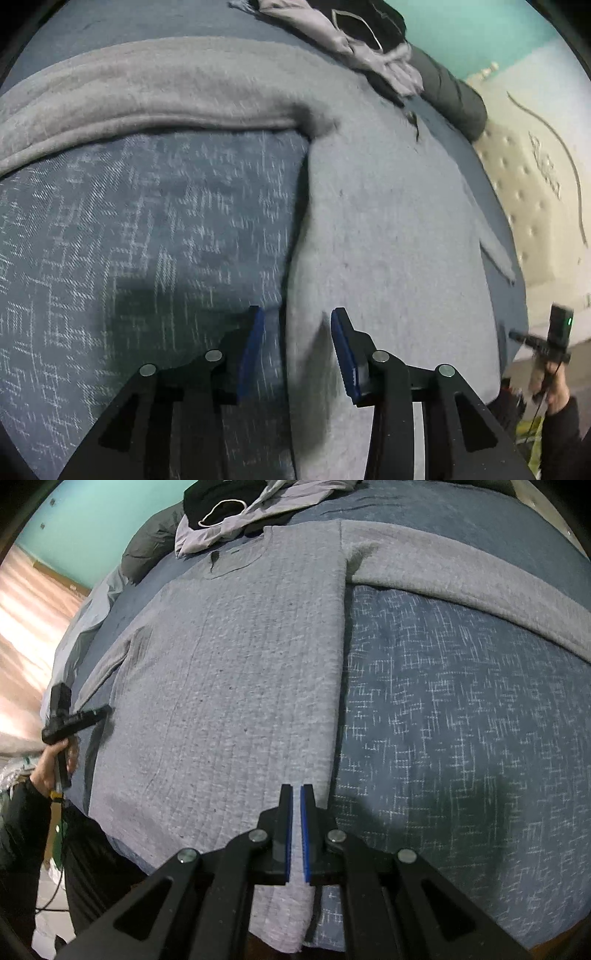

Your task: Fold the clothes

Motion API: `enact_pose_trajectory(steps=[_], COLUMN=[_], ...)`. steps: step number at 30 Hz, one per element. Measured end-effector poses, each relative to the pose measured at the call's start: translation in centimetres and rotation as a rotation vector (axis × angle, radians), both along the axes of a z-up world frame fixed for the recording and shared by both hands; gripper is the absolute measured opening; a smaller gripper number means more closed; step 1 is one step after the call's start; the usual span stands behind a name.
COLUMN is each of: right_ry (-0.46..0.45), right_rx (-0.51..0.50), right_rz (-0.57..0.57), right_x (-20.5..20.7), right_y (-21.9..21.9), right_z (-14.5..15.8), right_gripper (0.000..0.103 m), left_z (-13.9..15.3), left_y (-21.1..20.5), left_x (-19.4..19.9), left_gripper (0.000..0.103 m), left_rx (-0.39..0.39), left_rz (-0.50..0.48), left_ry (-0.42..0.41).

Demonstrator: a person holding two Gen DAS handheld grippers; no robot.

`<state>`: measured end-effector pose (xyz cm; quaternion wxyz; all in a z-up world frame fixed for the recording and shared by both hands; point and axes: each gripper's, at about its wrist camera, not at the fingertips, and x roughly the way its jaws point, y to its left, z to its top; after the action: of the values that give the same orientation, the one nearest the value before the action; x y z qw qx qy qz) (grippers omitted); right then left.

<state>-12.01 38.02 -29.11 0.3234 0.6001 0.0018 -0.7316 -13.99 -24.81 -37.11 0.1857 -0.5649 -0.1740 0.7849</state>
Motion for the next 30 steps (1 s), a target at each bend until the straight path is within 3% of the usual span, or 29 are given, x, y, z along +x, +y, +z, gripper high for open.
enact_pose_trajectory(steps=[1,3,4,8,12,15,16,17,19,23,30], right_ry=[-0.004,-0.001,0.001,0.016,0.009,0.001,-0.012,-0.026,-0.048,-0.088,-0.132], right_rx=[-0.002,0.000,0.002,0.011,0.007,0.006,0.010,0.014,0.022,0.022,0.056], right_rz=[-0.004,0.003,0.007,0.018,0.002,-0.003,-0.001,0.001,-0.002,-0.017,0.015], right_x=[0.1,0.3,0.4,0.4,0.0,0.0,0.0,0.0,0.1,0.4,2.2], right_y=[0.0,-0.2,-0.3,-0.3,0.1,0.2,0.2,0.2,0.5,1.2,1.2], right_z=[0.0,0.1,0.3,0.8,0.7,0.6,0.4,0.2,-0.2,-0.9,-2.0], right_gripper=[0.004,0.004,0.004,0.004,0.004,0.004,0.006,0.009,0.022,0.025,0.032], left_z=[-0.3,-0.7,-0.8,-0.2,-0.5,-0.8,-0.5,-0.2,0.6,1.4,0.7], left_y=[0.2,0.4,0.4,-1.0,-2.3,-1.7,-1.7,-1.6,-1.6,-1.2,-0.9], left_x=[0.2,0.4,0.5,0.7,0.8,1.3,1.7,2.0,3.0,6.1,11.2], left_gripper=[0.040,0.008,0.003,0.003,0.004,0.017,0.026,0.034,0.040,0.041,0.041], left_rx=[0.002,0.013,0.017,0.027,0.031,0.018,0.005,-0.008,-0.028,-0.050,-0.019], left_rz=[-0.008,-0.018,-0.018,0.008,0.035,0.029,0.025,0.020,-0.009,-0.070,-0.102], left_ry=[-0.004,-0.008,-0.011,0.002,-0.017,-0.058,-0.070,-0.080,-0.095,-0.121,-0.187])
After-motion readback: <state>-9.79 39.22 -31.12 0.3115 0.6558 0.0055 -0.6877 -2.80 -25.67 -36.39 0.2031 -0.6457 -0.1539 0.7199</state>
